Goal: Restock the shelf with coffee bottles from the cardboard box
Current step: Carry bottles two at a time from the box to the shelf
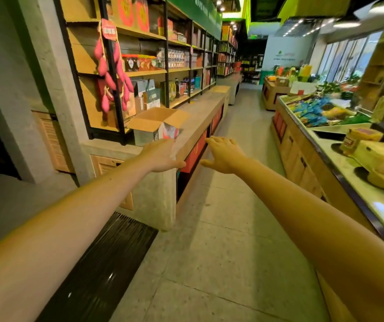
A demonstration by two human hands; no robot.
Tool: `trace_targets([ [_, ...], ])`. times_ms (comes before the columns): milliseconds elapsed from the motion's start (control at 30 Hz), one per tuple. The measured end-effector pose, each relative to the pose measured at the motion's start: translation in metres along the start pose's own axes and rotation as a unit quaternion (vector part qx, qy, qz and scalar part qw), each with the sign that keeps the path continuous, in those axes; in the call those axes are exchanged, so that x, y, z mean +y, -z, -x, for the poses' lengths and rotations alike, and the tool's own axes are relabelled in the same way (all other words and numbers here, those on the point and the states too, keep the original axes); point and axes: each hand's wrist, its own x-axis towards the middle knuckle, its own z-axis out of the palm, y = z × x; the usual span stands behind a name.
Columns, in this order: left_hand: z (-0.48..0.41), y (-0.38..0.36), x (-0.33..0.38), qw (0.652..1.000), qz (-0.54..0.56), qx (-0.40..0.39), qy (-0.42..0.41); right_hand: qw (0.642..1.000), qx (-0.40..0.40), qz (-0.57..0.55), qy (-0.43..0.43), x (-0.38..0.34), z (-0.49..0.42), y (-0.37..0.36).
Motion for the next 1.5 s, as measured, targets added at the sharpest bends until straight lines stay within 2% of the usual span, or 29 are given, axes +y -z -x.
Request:
trace_targets([
  [167,-0.101,-0.027,-0.007,1.000,-0.019,-0.014,-0.013,1.000,0.010,-0.001,0.011,0.054,-0.078,-0.027],
  [367,-0.260,-0.042,-0.027,0.999,-0.008,-0.015,-0.041,1.000,0.020,-0.001,0.010,0.114,-0.217,-0.053],
  [500,-0.373,-0.046,-0.027,0.999,0.030,-0.013,-0.030,1.000,0.025,-0.012,-0.001,0.156,-0.312,-0.061],
  [767,-0.543,-0.081,-0.045,1.000,-0.002,0.005,-0.018,0.999,0.030,-0.022,0.006,0.240,-0.477,-0.095],
  [1000,-0.673,-0.110,-0.075,0.998,-0.023,0.033,0.055,0.995,0.029,-0.007,0.095,0.302,-0.635,-0.138],
  [1133,-0.744,-0.116,-0.088,0.990,-0.026,0.051,0.132,0.986,0.012,-0.019,0.162,0.321,-0.732,-0.150],
  [1267,-0.795,-0.122,-0.112,0.976,-0.017,0.063,0.206,0.972,0.017,-0.034,0.233,0.319,-0.811,-0.159],
  [1500,-0.854,-0.132,-0.180,0.946,-0.026,0.110,0.303,0.948,0.017,-0.103,0.301,0.287,-0.927,-0.195],
])
